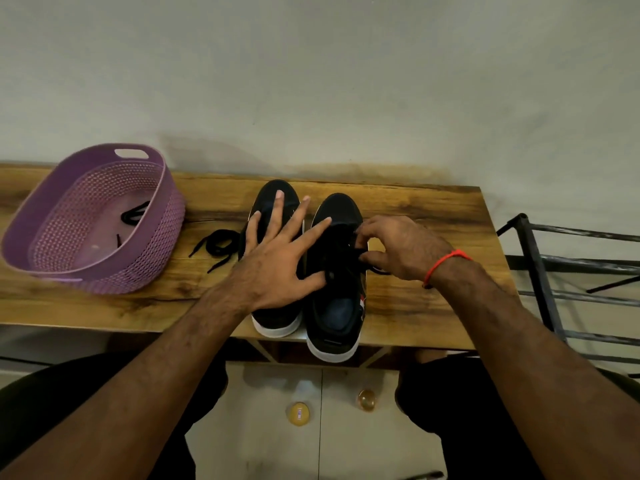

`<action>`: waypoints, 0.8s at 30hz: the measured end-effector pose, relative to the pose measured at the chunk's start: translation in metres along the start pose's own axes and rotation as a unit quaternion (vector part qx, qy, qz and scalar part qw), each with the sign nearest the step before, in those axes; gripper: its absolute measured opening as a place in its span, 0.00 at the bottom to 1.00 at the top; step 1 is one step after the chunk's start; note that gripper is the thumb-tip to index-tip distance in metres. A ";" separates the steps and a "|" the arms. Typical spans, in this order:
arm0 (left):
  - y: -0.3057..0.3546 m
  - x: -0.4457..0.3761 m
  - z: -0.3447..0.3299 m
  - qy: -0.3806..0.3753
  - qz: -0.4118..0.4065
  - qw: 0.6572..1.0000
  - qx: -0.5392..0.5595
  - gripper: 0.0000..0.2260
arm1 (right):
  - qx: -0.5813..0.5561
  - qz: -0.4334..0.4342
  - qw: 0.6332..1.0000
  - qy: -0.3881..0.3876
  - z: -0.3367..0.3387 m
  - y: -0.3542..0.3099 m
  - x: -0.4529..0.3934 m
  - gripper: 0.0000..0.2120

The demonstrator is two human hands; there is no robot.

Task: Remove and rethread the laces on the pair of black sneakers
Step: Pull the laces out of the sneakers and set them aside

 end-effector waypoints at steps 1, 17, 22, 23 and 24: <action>0.000 0.000 -0.001 -0.004 0.000 1.000 -0.011 0.42 | -0.022 -0.007 1.000 -0.005 0.001 0.002 0.000 0.04; 0.004 0.003 0.001 -0.011 0.018 1.000 0.006 0.45 | -0.111 -0.038 0.992 0.037 0.047 0.029 0.018 0.05; 0.006 0.005 0.003 -0.007 0.025 1.000 0.006 0.47 | -0.052 -0.029 0.979 0.195 0.062 0.026 0.013 0.02; 0.006 0.006 0.003 -0.007 0.026 1.000 0.007 0.47 | -0.053 -0.035 0.971 0.229 0.065 0.028 0.013 0.02; 0.006 0.005 0.003 -0.009 0.027 1.000 0.006 0.47 | -0.062 -0.045 0.960 0.271 0.069 0.032 0.015 0.04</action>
Point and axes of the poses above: each hand's wrist, its own x-axis away from the middle knuckle, its own z-axis out of the back of the hand, y = z × x, the point moved 5 cm from there along -x, towards the middle knuckle, and after that the axes turned 12 degrees about -x, right-handed, at the moved point
